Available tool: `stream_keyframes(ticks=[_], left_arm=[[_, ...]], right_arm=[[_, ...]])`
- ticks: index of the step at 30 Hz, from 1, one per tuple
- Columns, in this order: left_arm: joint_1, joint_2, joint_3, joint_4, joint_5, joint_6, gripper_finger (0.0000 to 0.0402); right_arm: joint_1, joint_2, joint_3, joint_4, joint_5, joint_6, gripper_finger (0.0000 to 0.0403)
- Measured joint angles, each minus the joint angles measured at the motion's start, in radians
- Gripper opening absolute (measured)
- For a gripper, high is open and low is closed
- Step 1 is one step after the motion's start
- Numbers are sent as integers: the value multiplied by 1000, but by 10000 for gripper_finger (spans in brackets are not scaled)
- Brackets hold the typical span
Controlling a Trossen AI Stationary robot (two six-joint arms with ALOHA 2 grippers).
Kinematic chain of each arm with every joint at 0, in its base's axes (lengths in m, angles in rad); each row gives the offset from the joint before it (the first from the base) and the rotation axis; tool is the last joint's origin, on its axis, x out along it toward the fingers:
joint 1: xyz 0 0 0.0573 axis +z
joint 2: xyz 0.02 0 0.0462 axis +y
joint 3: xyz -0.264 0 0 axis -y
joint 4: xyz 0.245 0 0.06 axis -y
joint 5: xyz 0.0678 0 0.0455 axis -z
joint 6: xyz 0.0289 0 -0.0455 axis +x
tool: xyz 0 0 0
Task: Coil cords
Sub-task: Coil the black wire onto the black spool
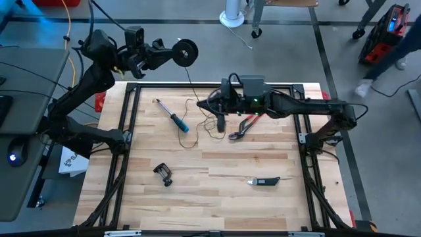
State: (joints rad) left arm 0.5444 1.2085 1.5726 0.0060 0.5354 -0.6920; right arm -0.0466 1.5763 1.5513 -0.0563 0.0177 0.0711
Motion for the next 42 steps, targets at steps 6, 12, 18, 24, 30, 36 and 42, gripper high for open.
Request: stream_keyframes(ticks=[6, 12, 18, 24, 30, 36, 42], left_arm=[[44, -54, 0, -235, -20, 68, 0], [51, -64, 0, -392, -27, 27, 0], [10, -56, 0, -463, 86, -90, 0], [-45, -33, 0, -510, 88, -116, 0], [-111, 26, 0, -509, 96, -118, 0], [-170, 103, 0, -397, 151, -158, 0], [-192, 166, 0, -138, 233, -275, 0]], right_arm=[[38, -90, 0, -118, -2, -5, 1], [41, -159, 0, -172, 11, -36, 0], [4, -211, 0, -191, 78, -90, 0], [-42, -219, 0, -157, 76, -98, 0], [-79, -204, 0, -112, 33, -95, 0], [-100, -176, 0, -71, 32, -95, 0], [-111, -125, 0, 14, -20, -71, 0]])
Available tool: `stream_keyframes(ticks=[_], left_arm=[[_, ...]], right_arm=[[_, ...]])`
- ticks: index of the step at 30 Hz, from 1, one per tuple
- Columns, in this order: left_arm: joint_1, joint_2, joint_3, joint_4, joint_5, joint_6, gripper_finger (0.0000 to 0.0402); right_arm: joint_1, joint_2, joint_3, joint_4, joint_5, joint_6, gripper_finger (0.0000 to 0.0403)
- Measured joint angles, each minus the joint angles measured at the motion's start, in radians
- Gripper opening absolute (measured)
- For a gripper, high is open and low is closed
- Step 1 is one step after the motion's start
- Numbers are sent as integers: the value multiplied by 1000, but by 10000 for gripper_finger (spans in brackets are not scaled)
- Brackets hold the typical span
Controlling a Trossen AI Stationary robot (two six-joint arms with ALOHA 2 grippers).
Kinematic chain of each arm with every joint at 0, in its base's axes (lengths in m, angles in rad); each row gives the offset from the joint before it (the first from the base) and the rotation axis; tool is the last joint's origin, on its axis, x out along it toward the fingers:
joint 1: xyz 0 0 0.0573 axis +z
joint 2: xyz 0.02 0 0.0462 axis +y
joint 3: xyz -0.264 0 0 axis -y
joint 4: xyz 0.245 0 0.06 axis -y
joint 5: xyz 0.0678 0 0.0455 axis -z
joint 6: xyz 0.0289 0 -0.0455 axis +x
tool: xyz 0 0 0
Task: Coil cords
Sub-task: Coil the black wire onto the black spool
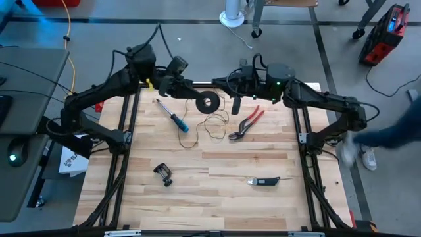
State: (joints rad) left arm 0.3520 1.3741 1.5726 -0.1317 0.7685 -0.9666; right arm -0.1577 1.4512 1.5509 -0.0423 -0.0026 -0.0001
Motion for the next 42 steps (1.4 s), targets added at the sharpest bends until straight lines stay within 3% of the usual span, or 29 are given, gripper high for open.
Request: stream_keyframes(ticks=[7, 15, 20, 29, 34, 38, 42], left_arm=[[0, 55, 0, 230, 65, -124, 0], [29, 78, 0, 422, -2, -81, 0], [72, 65, -1, 422, -43, 30, 0], [179, -27, -3, 364, -71, 85, 0], [240, -99, 2, 319, -118, 124, 0], [275, -135, 0, 291, -101, 102, 0], [281, -170, 1, 300, -111, 58, 0]], right_arm=[[-13, 63, 0, 126, -110, 69, 0], [-9, 114, 0, 240, -195, 189, 0], [11, 127, 2, 259, -193, 207, 0], [30, 105, 4, 251, -185, 271, 0], [38, 107, -3, 114, -218, 291, 1], [30, 96, -2, 27, -175, 246, 31], [47, 98, -2, 7, -117, 94, 91]])
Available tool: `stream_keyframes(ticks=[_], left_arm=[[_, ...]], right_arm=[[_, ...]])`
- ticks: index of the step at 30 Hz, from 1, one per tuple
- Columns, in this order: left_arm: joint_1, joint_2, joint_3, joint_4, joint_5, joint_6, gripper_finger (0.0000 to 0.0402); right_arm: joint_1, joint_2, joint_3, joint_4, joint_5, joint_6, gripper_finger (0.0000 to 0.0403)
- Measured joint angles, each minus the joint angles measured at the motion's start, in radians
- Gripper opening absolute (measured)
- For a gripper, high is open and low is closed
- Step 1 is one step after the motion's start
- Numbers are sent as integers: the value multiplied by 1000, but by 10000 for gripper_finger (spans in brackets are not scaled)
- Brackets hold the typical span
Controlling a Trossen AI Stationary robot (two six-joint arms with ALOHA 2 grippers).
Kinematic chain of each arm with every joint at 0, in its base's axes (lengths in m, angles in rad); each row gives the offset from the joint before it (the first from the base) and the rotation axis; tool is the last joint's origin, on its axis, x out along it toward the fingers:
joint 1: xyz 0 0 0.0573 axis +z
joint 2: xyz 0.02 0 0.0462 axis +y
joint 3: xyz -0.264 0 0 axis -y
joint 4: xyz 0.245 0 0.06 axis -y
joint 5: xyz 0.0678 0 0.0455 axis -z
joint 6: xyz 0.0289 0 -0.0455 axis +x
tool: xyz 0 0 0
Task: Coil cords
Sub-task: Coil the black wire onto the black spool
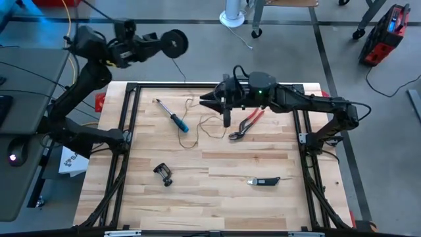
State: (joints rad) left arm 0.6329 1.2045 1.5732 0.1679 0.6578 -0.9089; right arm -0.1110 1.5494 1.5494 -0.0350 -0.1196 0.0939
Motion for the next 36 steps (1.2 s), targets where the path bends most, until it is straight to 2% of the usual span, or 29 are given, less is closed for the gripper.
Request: stream_keyframes(ticks=[5, 8, 18, 32, 36], left_arm=[[-26, -4, 0, -2, -14, -32, 0], [-55, -2, -1, 8, -58, -32, 0], [-79, 13, -1, 23, -100, -5, 0], [-87, 13, -1, 25, -102, -3, 0], [-87, 13, -1, 25, -102, -3, 0]], right_arm=[[30, 8, 1, 33, 245, -205, 162], [29, 29, 1, 63, 295, -226, 180], [11, 115, 2, 194, 265, -181, 184], [-29, 167, 2, 220, 274, -142, 184], [-29, 167, 2, 224, 230, -127, 184]])
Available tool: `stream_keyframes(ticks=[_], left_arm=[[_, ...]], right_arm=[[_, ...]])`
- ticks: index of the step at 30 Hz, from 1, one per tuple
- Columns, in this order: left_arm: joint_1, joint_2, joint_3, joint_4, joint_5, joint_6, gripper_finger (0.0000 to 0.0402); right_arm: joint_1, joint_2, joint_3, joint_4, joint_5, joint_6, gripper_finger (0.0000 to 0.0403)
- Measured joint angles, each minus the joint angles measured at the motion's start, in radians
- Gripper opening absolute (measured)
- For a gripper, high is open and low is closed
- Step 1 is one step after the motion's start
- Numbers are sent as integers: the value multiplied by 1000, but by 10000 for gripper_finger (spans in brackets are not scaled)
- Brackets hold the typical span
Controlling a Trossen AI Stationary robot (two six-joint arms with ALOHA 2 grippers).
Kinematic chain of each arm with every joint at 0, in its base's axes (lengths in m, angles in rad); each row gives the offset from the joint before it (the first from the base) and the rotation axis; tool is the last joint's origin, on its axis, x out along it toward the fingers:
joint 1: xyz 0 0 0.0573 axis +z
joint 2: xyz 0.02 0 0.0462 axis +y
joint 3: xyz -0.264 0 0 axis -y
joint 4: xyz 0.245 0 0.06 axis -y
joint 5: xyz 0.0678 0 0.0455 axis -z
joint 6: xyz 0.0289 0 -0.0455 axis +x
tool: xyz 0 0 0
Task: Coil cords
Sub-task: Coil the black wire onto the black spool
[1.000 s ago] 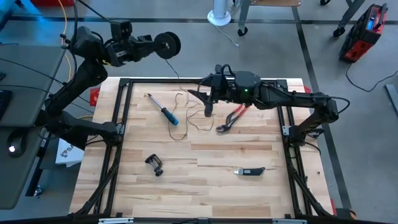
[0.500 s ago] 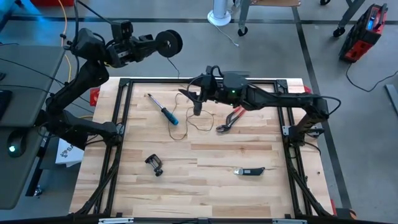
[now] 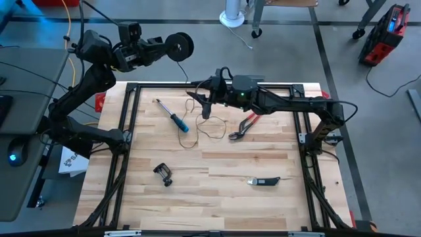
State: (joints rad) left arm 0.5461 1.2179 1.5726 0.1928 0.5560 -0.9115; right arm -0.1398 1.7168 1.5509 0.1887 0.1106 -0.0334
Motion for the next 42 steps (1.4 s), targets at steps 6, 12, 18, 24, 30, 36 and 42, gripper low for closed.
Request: stream_keyframes(ticks=[6, 12, 18, 24, 30, 36, 42], left_arm=[[0, 0, 0, -1, 1, 8, 0], [0, 0, 0, -1, 8, 0, 0], [0, 0, 0, -1, 9, -1, 0], [0, 0, 0, -1, 28, -25, 0], [0, 2, 0, 0, 35, -28, 0], [-13, 18, 0, 0, 57, -29, 0], [-13, 27, 0, 1, 56, -29, 0]], right_arm=[[0, 0, 0, 0, -33, 9, 184], [-6, 0, 0, 12, -6, -27, 184], [-6, 0, 0, 30, -60, -31, 184], [-11, 0, 0, 65, -56, -54, 184], [-18, 1, 0, 64, -62, -53, 171], [-17, 1, 0, 64, -82, -53, 161], [-17, 1, 0, 40, -106, -27, 161]])
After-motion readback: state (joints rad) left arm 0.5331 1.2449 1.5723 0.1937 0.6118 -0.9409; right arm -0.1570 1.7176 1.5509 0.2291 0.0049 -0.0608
